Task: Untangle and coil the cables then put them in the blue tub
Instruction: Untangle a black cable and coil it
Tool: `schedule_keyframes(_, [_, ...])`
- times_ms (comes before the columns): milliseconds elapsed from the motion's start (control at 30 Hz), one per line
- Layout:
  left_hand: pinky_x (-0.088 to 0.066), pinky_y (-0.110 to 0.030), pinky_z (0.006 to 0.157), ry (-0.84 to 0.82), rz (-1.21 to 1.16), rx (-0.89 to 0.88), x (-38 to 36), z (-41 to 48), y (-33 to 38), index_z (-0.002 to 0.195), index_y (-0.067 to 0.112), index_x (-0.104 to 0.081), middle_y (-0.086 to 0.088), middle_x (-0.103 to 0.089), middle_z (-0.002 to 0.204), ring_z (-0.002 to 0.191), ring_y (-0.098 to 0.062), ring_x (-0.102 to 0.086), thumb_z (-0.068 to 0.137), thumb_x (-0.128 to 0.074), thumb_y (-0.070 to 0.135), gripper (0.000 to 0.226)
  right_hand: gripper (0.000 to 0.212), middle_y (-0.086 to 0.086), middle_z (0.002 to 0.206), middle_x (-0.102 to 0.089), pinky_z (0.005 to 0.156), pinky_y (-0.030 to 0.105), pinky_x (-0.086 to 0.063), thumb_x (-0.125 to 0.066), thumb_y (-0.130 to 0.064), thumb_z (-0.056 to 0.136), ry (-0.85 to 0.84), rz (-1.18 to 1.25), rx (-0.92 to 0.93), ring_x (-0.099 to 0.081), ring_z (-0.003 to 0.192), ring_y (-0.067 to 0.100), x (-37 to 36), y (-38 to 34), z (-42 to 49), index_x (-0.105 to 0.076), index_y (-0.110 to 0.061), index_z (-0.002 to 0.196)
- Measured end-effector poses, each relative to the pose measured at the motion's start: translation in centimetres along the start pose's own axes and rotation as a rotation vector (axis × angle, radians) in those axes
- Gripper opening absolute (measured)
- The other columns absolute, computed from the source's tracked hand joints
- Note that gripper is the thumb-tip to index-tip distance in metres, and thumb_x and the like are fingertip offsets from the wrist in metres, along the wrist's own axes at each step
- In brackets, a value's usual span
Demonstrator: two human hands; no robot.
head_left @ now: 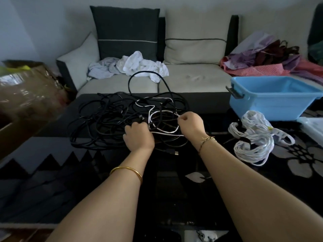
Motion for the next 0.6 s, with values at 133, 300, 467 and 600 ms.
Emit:
schedule_keyframes(133, [-0.036,-0.037,0.085,0.239,-0.291,-0.321,3.0,0.1,1.5,0.1,0.023,-0.073,0.001,-0.064,0.101,0.103,-0.031,-0.049,0.087,-0.063,0.024,0.017,0.032,0.008,0.081,-0.06,0.065,0.034,-0.051,-0.046,-0.035,0.098,-0.176,0.624,-0.197,-0.058,0.073,0.021,-0.3,-1.8,-0.1,-0.051,-0.012,0.077])
schedule_keyframes(300, [-0.048,-0.041,0.076,0.135,-0.369,-0.783,4.8,-1.2,3.3,0.103,0.009,-0.07,-0.007,-0.063,0.095,0.09,-0.03,-0.058,0.08,-0.062,0.009,0.024,0.023,0.015,0.074,-0.055,0.047,0.023,-0.049,-0.042,0.013,0.092,-0.148,1.238,-0.144,-0.056,0.049,0.014,2.3,-4.4,0.1,-0.052,0.001,0.108])
schedule_keyframes(467, [-0.045,-0.038,0.088,-0.129,-0.053,-0.499,3.3,-1.2,-0.4,0.109,0.019,-0.067,0.0,-0.062,0.108,0.105,-0.024,-0.056,0.096,-0.052,0.026,0.02,0.038,0.009,0.068,-0.059,0.036,0.017,-0.024,-0.036,0.011,0.088,-0.063,1.021,0.02,-0.033,0.038,0.006,5.9,-5.2,-0.7,-0.054,-0.003,0.119])
schedule_keyframes(600, [-0.038,-0.037,0.085,-0.043,0.148,-0.181,4.1,-1.0,-3.2,0.111,0.022,-0.065,-0.002,-0.058,0.117,0.113,-0.027,-0.047,0.096,-0.051,0.032,0.022,0.023,-0.001,0.055,-0.048,0.034,0.016,-0.02,-0.052,0.0,0.086,0.064,0.887,0.201,-0.027,0.037,0.004,8.9,-6.1,-2.0,-0.068,-0.01,0.099])
Point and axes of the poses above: each hand's wrist, its own z-axis towards the middle knuckle, its own x-axis out of the back of the hand, y = z × x, the point moved 2 cm from there along z, towards the middle knuckle
